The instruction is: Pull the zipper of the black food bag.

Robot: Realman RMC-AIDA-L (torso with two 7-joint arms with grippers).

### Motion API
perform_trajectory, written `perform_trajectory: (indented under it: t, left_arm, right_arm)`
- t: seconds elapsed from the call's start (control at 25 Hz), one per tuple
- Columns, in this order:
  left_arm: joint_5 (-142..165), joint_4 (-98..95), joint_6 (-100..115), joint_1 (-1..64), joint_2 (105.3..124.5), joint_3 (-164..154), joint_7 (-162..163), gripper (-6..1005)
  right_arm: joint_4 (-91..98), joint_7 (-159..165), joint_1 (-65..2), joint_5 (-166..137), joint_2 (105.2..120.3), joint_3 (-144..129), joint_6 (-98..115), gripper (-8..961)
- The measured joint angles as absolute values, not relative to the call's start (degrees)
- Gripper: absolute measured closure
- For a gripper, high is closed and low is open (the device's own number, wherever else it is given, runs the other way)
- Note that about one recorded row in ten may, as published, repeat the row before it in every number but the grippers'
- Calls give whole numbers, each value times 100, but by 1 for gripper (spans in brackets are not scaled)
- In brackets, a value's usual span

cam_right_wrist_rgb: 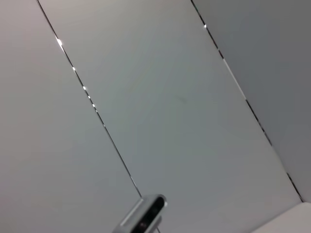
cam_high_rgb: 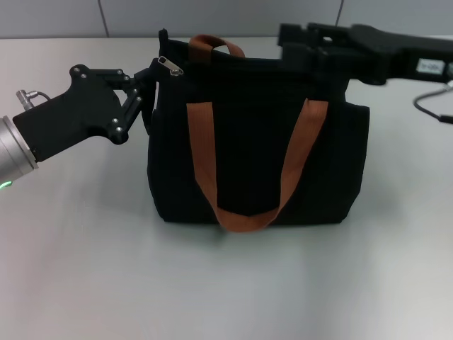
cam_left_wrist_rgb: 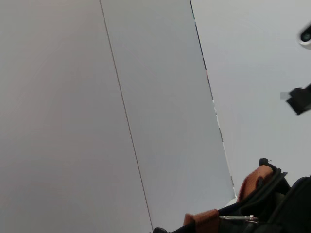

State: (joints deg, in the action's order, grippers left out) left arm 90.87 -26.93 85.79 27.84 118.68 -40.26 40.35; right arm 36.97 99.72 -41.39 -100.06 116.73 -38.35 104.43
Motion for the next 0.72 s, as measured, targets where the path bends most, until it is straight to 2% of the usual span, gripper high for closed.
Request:
perform_trajectory:
  t: [0.28, 0.44, 0.72]
  left_arm:
    - [9087, -2682, 8706, 2786, 11866, -3986, 3992, 978]
    - [9088, -2680, 8742, 2786, 11865, -4016, 3988, 978]
    - [9088, -2673, 8794, 2786, 11865, -4011, 3931, 978]
  right_arm:
    - [3765, 10262, -4469, -10018, 11609, -4283, 9930, 130]
    - [3829, 10814, -4739, -10070, 11527, -4713, 9462, 183]
    - [3836, 11347, -5116, -10522, 11481, -4842, 9266, 408]
